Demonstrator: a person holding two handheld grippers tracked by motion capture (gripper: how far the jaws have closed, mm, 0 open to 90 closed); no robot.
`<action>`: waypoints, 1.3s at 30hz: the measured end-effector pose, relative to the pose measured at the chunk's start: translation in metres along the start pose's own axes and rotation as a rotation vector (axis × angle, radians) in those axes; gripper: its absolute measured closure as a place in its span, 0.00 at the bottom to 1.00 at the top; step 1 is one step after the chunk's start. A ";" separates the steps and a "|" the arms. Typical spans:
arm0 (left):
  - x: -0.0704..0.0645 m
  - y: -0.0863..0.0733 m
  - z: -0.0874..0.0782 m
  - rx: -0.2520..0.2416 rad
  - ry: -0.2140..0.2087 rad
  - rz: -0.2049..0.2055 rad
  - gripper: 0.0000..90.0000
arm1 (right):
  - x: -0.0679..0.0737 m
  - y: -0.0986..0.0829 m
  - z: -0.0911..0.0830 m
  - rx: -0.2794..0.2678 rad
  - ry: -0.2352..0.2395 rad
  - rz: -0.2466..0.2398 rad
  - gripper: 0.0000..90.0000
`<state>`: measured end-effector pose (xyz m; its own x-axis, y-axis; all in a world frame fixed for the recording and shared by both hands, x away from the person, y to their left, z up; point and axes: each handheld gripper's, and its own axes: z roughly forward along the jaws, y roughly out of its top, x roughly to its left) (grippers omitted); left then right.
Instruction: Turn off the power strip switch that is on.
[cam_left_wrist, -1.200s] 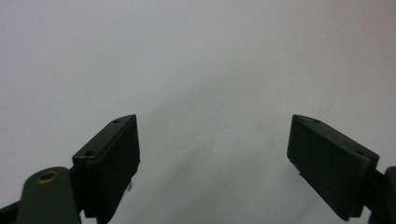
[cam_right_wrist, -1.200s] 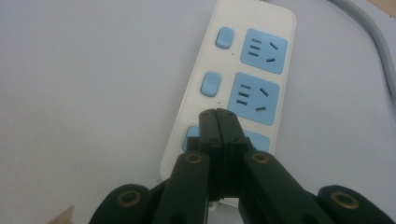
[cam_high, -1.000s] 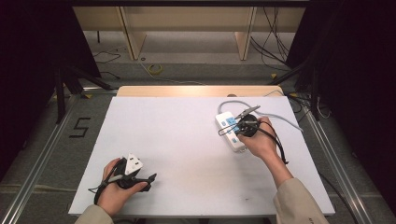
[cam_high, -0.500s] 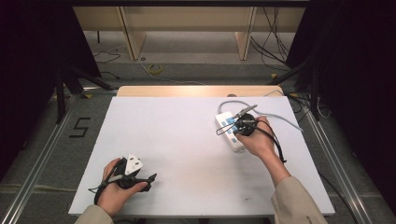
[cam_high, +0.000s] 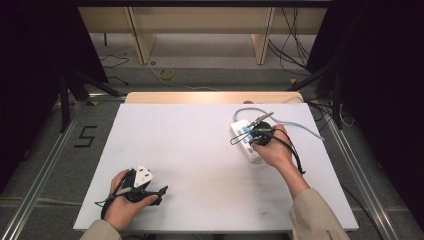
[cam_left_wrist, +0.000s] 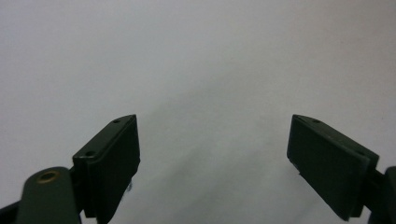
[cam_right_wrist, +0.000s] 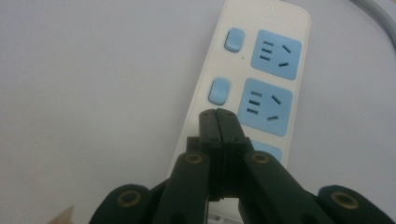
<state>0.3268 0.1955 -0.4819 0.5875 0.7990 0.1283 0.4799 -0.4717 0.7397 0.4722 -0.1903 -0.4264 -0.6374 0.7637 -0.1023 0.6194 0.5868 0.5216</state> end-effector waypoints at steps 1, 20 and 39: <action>0.000 0.000 0.000 0.000 0.000 -0.002 0.19 | 0.000 0.000 0.001 0.002 0.000 0.000 1.00; 0.000 0.000 0.000 0.000 0.001 -0.001 0.19 | 0.002 0.000 0.011 0.035 0.005 -0.005 1.00; 0.000 0.000 0.000 -0.002 -0.001 -0.001 0.19 | 0.003 0.000 0.014 0.056 0.006 -0.006 1.00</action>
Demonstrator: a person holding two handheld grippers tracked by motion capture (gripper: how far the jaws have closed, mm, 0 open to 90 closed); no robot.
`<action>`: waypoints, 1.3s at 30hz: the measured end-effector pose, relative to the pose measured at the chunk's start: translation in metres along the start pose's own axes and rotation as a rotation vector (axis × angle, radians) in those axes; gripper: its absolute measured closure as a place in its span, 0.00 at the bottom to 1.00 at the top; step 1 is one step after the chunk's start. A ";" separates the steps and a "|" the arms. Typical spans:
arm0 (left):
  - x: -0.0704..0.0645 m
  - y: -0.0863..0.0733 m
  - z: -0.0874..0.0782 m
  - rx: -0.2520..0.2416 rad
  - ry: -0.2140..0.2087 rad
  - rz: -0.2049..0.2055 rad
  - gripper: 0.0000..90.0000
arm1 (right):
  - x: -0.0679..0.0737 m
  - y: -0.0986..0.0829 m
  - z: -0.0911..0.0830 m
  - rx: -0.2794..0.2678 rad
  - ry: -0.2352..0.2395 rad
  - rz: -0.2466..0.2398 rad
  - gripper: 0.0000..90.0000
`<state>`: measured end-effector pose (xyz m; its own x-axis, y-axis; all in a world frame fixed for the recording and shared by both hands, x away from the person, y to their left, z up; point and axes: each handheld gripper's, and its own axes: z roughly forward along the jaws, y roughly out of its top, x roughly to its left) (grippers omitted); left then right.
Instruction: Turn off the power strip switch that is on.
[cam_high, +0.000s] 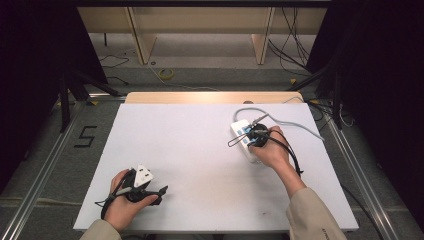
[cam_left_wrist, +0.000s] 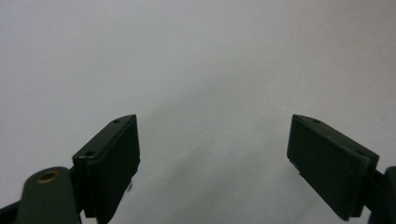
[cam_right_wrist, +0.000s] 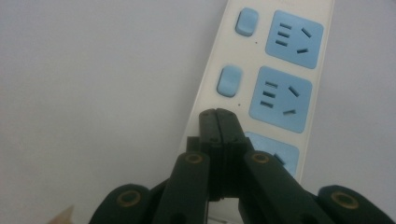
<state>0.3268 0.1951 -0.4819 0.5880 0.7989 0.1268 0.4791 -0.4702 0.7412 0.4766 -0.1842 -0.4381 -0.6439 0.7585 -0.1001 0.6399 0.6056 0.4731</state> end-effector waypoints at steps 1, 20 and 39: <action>0.000 0.000 0.000 0.000 0.001 0.002 0.19 | 0.000 0.000 0.000 0.000 -0.002 -0.001 1.00; -0.001 0.000 0.000 0.000 0.002 0.003 0.19 | -0.001 0.001 0.001 0.007 0.004 0.018 1.00; -0.001 0.000 0.000 -0.001 0.004 0.003 0.19 | 0.004 0.001 0.002 0.015 -0.031 0.019 1.00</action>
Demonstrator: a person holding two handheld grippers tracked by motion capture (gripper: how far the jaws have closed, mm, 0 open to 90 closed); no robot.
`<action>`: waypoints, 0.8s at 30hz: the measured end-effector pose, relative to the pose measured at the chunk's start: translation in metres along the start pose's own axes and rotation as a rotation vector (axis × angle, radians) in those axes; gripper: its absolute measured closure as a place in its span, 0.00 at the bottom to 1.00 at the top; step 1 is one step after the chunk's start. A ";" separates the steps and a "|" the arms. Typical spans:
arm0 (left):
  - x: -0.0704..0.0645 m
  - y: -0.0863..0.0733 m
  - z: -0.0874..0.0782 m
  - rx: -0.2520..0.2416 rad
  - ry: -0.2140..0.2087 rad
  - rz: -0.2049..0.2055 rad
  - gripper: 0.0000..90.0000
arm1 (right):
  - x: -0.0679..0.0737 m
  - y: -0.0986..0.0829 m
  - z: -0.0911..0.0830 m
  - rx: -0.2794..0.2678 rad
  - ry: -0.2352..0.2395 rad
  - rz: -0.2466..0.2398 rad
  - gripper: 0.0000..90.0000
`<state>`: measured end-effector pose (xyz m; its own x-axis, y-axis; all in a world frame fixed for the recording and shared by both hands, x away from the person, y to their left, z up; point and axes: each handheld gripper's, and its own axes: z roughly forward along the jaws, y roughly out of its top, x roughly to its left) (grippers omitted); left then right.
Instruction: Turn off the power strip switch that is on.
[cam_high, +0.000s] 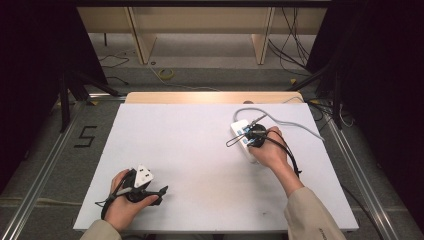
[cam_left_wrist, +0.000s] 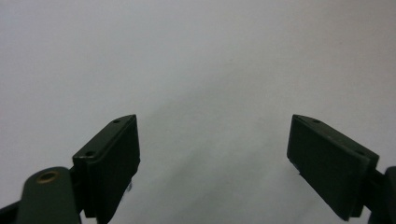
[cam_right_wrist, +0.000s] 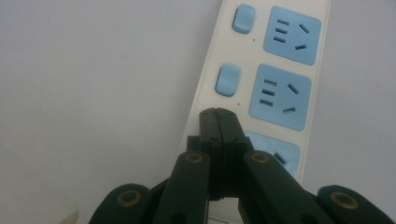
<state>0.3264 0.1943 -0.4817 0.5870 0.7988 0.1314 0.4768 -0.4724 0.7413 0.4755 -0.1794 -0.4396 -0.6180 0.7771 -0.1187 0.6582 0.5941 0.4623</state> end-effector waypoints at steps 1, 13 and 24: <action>0.000 0.000 0.000 -0.001 -0.001 -0.001 0.19 | 0.000 0.000 0.000 -0.001 0.000 0.002 1.00; 0.000 0.000 0.000 0.001 -0.002 0.000 0.19 | 0.000 -0.005 -0.001 -0.034 -0.001 0.006 1.00; 0.000 0.000 0.001 0.003 -0.003 0.002 0.19 | 0.000 -0.005 -0.003 -0.064 0.001 0.010 1.00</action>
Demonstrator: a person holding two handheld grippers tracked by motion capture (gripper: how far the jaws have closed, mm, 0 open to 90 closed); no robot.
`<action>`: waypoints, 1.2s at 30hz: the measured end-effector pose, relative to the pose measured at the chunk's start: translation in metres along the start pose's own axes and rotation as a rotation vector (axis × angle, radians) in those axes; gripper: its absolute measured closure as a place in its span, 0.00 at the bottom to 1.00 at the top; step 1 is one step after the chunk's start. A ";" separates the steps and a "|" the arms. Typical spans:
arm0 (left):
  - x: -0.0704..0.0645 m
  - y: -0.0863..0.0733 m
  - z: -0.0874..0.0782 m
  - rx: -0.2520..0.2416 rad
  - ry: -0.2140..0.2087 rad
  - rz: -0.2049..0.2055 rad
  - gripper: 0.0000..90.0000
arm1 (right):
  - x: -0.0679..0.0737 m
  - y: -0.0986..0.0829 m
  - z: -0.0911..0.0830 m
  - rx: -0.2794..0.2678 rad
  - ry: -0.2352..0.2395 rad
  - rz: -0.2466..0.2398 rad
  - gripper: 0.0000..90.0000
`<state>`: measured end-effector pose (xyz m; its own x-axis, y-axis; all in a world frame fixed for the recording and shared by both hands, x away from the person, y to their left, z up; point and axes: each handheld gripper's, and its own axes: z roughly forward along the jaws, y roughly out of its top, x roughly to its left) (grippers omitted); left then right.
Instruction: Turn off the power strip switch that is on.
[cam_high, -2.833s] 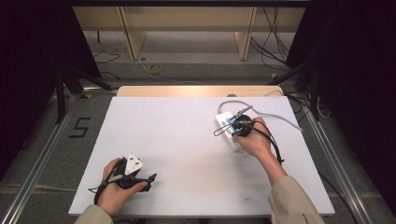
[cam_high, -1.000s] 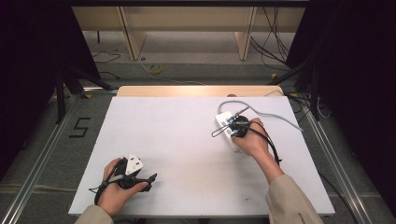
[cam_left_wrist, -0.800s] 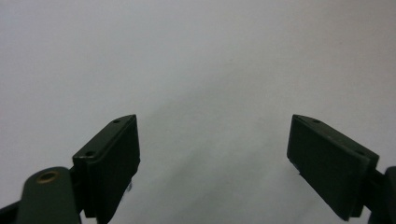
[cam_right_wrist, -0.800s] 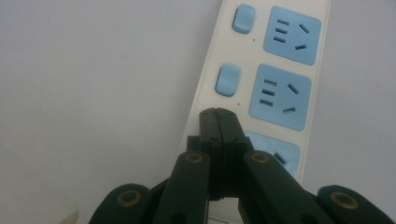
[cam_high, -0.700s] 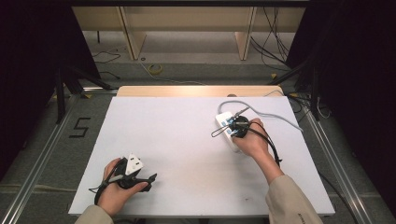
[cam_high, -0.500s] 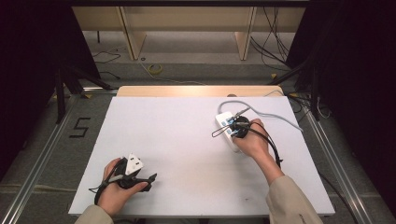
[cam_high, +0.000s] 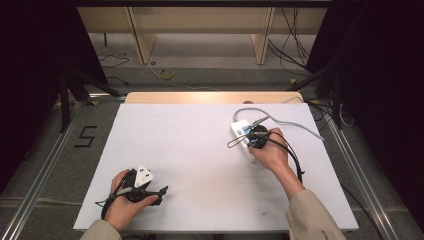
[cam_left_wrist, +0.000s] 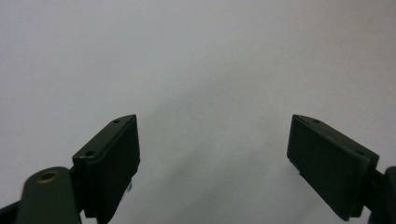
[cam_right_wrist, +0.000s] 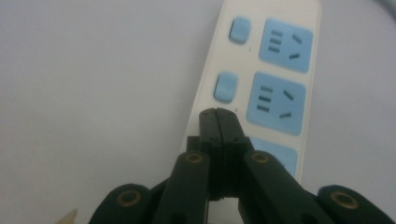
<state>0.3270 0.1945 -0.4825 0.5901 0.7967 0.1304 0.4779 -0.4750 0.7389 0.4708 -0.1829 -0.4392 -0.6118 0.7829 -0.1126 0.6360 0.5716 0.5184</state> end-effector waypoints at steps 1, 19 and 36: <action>0.000 0.000 0.000 0.003 -0.001 0.002 0.19 | 0.001 0.000 -0.001 0.006 0.005 -0.001 1.00; 0.000 0.000 0.000 0.001 0.001 -0.002 0.19 | -0.002 -0.002 -0.009 -0.015 0.003 -0.003 1.00; 0.000 0.000 0.000 0.001 0.001 -0.004 0.19 | -0.006 -0.016 -0.027 -0.033 0.027 -0.007 1.00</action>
<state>0.3270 0.1944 -0.4824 0.5871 0.7993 0.1282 0.4810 -0.4718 0.7389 0.4520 -0.2029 -0.4241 -0.6289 0.7718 -0.0939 0.6162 0.5684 0.5453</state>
